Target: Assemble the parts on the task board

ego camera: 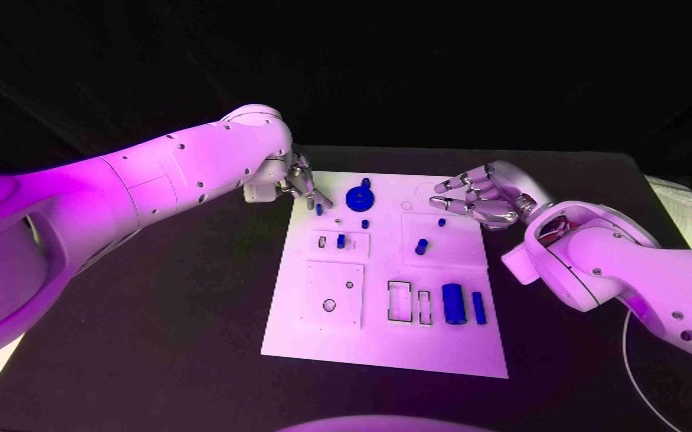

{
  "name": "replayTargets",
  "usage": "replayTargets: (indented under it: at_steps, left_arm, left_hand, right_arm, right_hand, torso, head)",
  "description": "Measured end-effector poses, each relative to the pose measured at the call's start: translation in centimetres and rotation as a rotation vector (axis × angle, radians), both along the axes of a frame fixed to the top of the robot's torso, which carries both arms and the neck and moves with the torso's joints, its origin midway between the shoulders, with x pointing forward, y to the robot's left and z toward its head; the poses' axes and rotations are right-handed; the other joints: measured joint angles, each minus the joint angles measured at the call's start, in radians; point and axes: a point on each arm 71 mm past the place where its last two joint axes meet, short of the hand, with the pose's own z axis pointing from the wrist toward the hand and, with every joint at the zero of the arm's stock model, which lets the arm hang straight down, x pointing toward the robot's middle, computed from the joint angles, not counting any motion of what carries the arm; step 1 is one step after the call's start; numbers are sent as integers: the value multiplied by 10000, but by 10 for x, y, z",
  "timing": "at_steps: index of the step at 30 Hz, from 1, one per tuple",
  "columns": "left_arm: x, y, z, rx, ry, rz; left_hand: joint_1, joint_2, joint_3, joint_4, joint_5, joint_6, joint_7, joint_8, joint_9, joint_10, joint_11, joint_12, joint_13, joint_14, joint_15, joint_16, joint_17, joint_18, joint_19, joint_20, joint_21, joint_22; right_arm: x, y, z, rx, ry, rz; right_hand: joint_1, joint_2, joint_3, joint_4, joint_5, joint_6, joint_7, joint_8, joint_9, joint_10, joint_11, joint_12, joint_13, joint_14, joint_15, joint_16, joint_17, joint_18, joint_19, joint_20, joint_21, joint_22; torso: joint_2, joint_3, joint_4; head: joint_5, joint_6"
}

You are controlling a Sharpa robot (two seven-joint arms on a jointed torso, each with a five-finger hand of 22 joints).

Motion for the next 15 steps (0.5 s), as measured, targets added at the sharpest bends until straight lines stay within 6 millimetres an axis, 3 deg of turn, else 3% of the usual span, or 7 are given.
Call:
replayTargets:
  at_steps: [15]
  left_arm:
    - [0,-3,-1,-170,4,33]
  left_hand:
    - [762,593,479,-199,0,-6,-5,80,91,0,0,0,-62,0,0,0,-1,0,0,0,0,-1]
  right_arm:
    - [0,1,-1,10,27,4]
  right_hand:
    - [37,37,-34,8,36,0,0,0,0,0,0,0,0,0,0,0,0,0,0,0,0,0]
  torso:
    - [-2,6,-1]
  head:
    - [-4,-48]
